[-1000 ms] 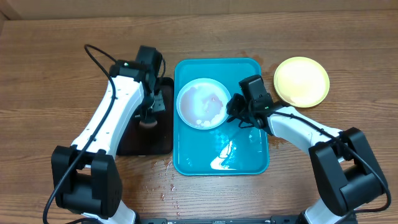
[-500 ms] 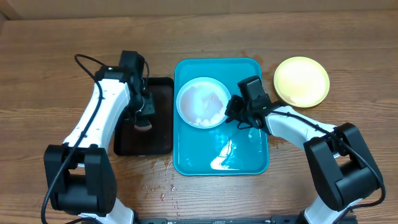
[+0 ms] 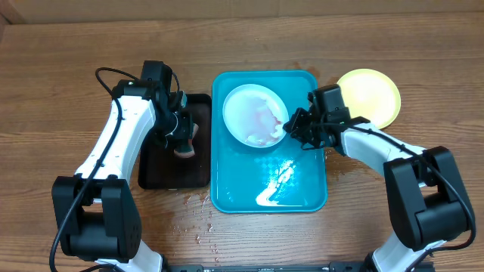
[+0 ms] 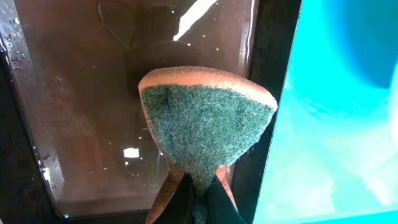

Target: Clean dirty plates on tray and stack at the side

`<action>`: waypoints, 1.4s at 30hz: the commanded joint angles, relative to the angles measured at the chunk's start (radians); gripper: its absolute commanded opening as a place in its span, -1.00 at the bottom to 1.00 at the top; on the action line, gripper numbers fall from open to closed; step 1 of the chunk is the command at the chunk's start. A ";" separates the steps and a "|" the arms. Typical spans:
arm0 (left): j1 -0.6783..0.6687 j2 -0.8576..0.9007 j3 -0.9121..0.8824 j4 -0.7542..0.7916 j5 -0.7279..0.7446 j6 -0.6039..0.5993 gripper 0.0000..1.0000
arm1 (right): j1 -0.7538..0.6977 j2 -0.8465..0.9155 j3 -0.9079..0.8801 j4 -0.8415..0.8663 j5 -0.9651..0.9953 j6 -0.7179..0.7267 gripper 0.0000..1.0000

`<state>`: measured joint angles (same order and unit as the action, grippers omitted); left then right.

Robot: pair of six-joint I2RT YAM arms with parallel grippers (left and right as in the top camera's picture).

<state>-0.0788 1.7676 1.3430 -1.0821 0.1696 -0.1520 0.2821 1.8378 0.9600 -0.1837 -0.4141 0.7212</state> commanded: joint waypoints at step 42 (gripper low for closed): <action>0.031 -0.001 0.049 -0.008 -0.150 -0.185 0.10 | 0.137 -0.067 0.377 -0.421 0.380 -0.153 -0.92</action>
<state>-0.0731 1.7683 1.2819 -1.0576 -0.0025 -0.3462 0.4084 1.8088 1.3090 -0.6071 -0.0593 0.5751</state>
